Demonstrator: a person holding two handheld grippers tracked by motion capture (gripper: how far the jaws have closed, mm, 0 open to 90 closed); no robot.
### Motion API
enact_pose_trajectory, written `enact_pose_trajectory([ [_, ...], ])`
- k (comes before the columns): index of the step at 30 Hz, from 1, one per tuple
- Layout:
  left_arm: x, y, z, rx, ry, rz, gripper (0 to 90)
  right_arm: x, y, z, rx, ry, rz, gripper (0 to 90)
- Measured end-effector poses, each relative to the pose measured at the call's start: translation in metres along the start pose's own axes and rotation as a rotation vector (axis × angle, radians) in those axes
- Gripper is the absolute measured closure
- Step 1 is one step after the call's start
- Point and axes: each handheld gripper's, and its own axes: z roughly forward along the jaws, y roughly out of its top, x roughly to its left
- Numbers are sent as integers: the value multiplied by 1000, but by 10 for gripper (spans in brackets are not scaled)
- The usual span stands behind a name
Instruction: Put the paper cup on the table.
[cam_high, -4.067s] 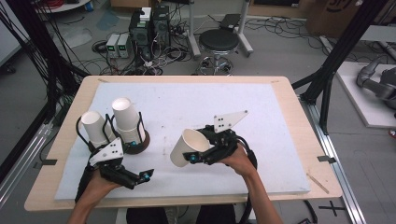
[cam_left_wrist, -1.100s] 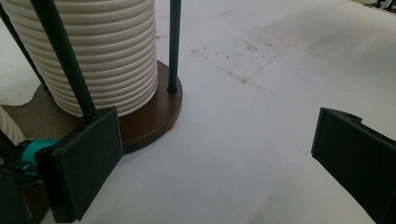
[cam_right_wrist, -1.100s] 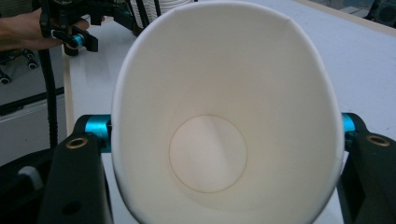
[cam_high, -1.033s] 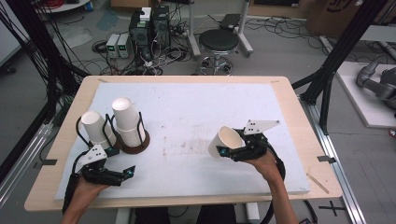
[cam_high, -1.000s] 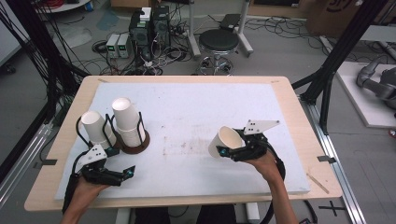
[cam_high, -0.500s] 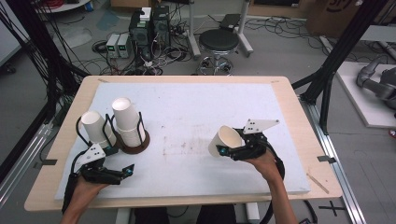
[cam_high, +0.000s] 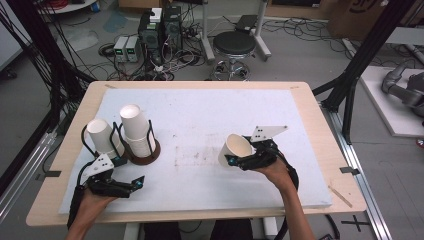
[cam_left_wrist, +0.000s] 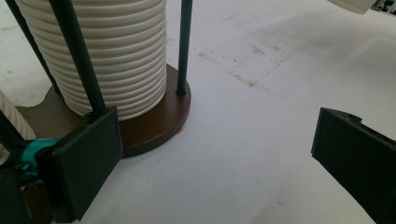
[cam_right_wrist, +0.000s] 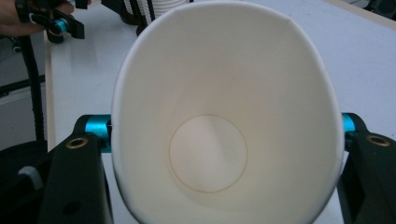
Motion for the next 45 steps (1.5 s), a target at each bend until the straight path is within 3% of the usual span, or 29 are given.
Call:
enact_pose_trajectory([
  [10, 0, 0, 3, 6, 8, 1, 18, -2, 4, 15, 59, 0, -22, 315],
  [20, -1, 0, 4, 7, 21, 6, 18, 0, 5, 33, 133, -29, -52, 314],
  [45, -3, -1, 2, -18, 49, 12, 18, 8, 6, 54, 250, -68, -135, 314],
])
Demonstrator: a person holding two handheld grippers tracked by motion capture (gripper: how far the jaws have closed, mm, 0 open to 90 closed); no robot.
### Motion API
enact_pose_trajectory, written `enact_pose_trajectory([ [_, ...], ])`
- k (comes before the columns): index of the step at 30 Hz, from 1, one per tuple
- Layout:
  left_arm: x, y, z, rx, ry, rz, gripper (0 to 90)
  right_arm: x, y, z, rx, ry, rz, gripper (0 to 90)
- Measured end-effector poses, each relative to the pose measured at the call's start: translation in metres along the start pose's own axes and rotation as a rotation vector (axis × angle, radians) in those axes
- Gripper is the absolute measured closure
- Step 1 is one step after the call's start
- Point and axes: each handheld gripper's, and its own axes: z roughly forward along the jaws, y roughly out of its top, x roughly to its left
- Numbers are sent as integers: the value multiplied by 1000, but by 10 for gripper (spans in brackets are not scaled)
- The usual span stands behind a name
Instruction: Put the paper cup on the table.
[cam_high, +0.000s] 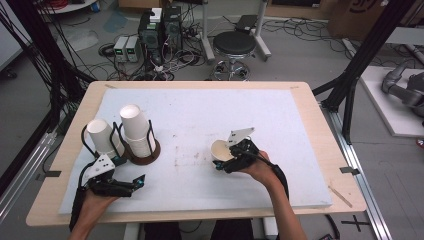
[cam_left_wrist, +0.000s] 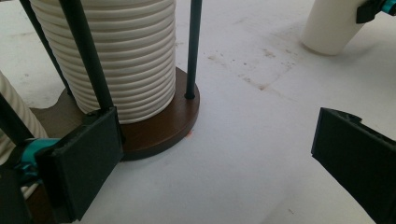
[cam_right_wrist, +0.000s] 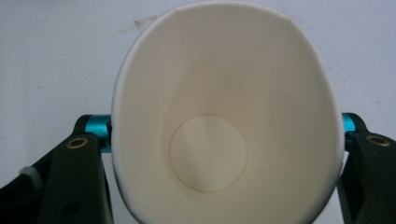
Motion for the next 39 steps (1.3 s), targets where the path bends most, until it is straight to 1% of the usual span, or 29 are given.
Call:
enact_pose_trajectory([
  [3, 0, 0, 0, 0, 0, 1, 18, 1, 1, 3, 14, -3, -5, 314],
  [4, 0, 0, 0, 0, 0, 1, 18, 1, 1, 4, 11, -4, -11, 314],
  [13, 0, 0, 0, 0, -1, -1, 18, 1, 2, 5, 13, 0, -6, 304],
  [16, 0, 0, 0, 0, -1, 0, 18, 1, 2, 6, 14, 2, -2, 286],
  [17, 0, 0, 0, 0, -1, -1, 18, 1, 2, 6, 13, 0, -6, 264],
  [20, 0, 0, 0, 0, -2, -1, 18, 1, 2, 7, 11, 3, -6, 240],
  [24, 0, 0, 0, -1, -4, 0, 18, 1, 2, 9, 2, 7, 19, 140],
  [26, 0, 0, 0, 0, -6, -1, 18, 1, 1, 9, -9, 4, 25, 138],
  [29, 0, 0, 0, -1, -5, -3, 18, 0, 0, 8, -20, 13, 38, 135],
  [30, 0, 0, 0, -1, -6, -3, 18, -1, -1, 7, -26, 24, 40, 134],
  [32, 0, 0, 0, -1, -5, -2, 18, -1, -1, 5, -31, 18, 45, 134],
  [33, 0, 0, 0, -2, -6, -2, 18, -2, -2, 5, -38, 27, 47, 134],
  [38, 0, 0, 0, -2, -6, -5, 18, -1, -4, 3, -39, 33, 55, 134],
  [39, 0, 0, 0, -3, -6, -5, 18, -1, -5, 3, -42, 32, 50, 134],
])
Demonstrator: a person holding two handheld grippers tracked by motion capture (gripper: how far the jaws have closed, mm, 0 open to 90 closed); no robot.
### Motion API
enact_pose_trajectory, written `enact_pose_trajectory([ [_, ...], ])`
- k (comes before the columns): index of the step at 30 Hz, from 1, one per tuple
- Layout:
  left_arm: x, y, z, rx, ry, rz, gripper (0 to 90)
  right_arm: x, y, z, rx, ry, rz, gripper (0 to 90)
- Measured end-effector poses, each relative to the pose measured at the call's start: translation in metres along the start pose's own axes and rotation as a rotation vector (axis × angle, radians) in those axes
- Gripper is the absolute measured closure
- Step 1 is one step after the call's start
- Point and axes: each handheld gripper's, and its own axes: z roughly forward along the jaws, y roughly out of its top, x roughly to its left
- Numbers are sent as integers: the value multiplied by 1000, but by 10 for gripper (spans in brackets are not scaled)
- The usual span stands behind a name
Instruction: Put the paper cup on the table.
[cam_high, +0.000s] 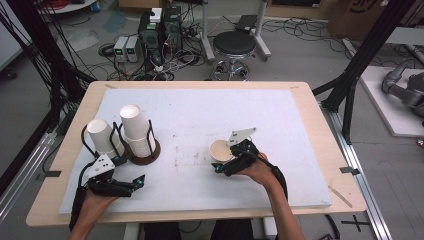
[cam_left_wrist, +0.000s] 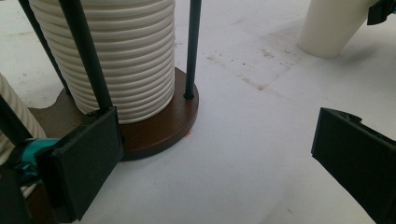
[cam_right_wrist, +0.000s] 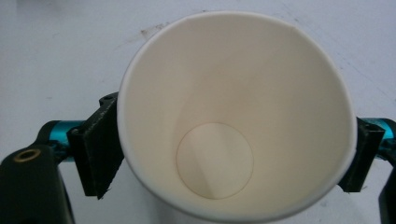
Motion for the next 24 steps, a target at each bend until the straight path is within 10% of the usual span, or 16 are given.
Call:
enact_pose_trajectory([
  [24, 0, 0, 0, 4, -4, 4, 18, 0, -23, -25, -14, -24, 17, 134],
])
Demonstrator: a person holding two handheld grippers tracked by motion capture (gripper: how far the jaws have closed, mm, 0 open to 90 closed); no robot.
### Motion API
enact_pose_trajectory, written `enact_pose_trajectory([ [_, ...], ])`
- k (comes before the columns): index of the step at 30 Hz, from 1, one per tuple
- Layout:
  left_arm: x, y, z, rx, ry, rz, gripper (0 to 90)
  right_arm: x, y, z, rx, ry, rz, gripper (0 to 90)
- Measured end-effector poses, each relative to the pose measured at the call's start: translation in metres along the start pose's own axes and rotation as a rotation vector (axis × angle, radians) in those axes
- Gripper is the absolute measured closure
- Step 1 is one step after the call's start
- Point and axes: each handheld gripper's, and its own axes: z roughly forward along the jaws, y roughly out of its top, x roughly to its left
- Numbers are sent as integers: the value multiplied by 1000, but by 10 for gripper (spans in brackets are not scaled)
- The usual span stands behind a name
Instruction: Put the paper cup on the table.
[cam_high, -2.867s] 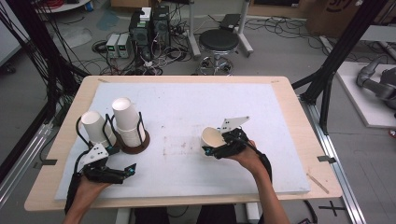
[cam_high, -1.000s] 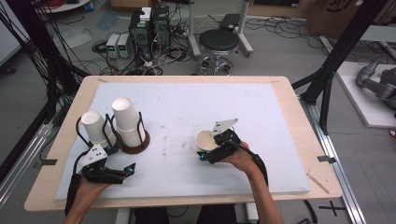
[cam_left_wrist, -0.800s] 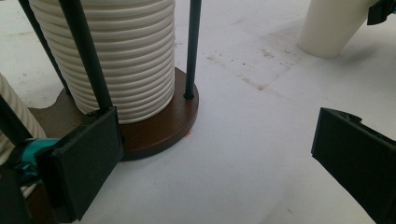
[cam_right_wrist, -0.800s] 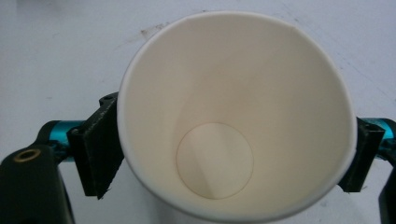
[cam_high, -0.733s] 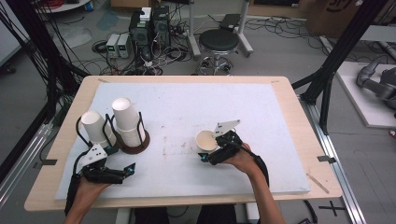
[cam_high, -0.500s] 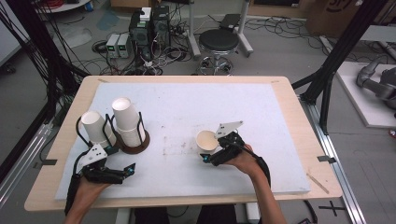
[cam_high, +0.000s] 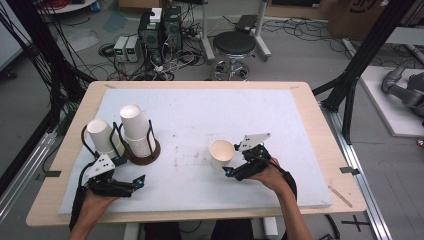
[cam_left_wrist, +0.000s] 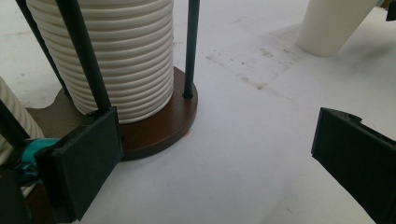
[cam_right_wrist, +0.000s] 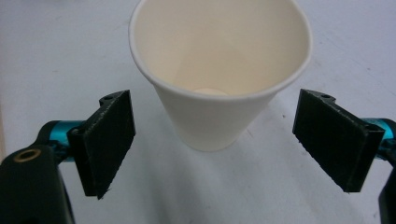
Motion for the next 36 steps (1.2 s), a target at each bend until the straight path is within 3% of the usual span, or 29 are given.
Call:
enact_pose_trajectory([
  [21, 0, 0, 0, -1, 1, 1, 18, -2, -16, -23, -28, -34, 33, 135],
  [26, 0, 0, 0, -3, 2, 1, 18, -4, -25, -33, -75, -73, 56, 136],
  [31, 0, 0, 0, -2, 3, 2, 18, -4, -32, -38, -78, -98, 80, 136],
  [36, -1, 0, 0, -4, 5, 2, 18, -4, -44, -42, -109, -168, 127, 136],
])
